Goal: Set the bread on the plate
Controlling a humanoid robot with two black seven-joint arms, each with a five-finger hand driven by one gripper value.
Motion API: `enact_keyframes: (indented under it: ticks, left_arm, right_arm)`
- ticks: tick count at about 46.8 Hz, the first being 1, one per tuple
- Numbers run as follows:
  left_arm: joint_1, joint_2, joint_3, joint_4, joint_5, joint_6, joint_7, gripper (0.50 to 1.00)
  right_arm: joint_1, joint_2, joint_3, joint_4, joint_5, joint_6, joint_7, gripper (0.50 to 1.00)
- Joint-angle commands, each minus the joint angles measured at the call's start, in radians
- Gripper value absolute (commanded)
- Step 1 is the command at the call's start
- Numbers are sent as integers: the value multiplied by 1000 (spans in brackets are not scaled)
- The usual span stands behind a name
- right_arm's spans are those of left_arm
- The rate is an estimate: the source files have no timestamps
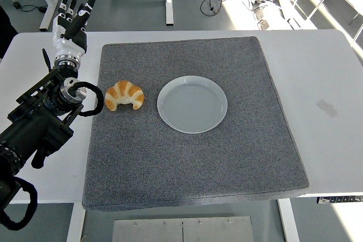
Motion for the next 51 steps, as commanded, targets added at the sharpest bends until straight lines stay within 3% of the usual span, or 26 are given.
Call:
enact_keyframes:
  ticks: [1,16,27,38,51]
  left_arm:
    - [-1,1,-1,-1,0,0,0,972]
    - [-2,14,30,-1,0,0,2,972]
    - [-18,79,139,-30,-1,0,5,972]
    - [-21,187,246,-125,-1,0,11,971]
    - [-54,408,450,-340,0,6,13,951]
  right_arm:
    - [0,0,0,0,0,0,0,1000]
    - [0,0,0,0,0,0,0,1000]
    - [0,0,0,0,0,0,0,1000]
    - [0,0,0,0,0,0,0,1000]
    - [0,0,0,0,0,0,0,1000]
